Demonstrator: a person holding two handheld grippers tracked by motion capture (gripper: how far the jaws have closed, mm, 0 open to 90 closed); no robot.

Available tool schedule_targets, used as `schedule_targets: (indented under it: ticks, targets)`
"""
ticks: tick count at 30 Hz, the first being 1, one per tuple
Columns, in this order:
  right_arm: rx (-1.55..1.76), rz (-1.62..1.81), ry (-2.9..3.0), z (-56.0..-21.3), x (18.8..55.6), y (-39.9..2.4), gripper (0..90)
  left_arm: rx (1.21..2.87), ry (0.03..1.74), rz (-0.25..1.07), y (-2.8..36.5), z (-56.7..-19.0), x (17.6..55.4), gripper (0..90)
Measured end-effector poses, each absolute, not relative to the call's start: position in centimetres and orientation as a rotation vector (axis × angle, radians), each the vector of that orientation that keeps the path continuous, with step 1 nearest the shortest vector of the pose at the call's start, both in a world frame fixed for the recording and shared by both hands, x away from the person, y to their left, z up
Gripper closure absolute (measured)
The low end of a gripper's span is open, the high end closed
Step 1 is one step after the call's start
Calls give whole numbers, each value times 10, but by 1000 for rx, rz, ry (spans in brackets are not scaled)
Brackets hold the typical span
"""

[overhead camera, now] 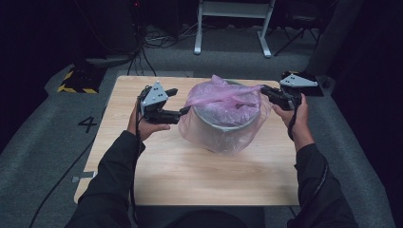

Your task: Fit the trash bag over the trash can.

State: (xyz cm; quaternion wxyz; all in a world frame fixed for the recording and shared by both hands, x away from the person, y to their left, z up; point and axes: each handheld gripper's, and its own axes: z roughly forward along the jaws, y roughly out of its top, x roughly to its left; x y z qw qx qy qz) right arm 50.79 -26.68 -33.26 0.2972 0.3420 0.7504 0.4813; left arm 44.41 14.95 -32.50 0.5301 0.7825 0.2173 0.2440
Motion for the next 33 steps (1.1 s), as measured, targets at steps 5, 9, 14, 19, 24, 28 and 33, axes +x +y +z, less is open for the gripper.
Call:
schedule_targets:
  ticks: [5,9,14,19,24,28,33]
  targets:
    - [913,1261,1998,-330,516,-261,858,1921,469,607,129,-319,454,266]
    - [910,1271,1993,-329,518,-260,867,1917,381,644,115,-312,442,266]
    - [891,1270,1996,-324,514,-259,867,1932,253,623,100,-303,418,318]
    - [889,1271,2002,-322,514,-257,865,1993,259,584,96,-306,424,467]
    - [879,1270,2013,-321,516,-252,855,2122,284,580,91,-313,443,547]
    - [864,1277,2017,-319,516,-250,848,2171,371,627,89,-317,463,552]
    - [852,1284,2024,-317,515,-246,848,2185,395,646,91,-316,472,538]
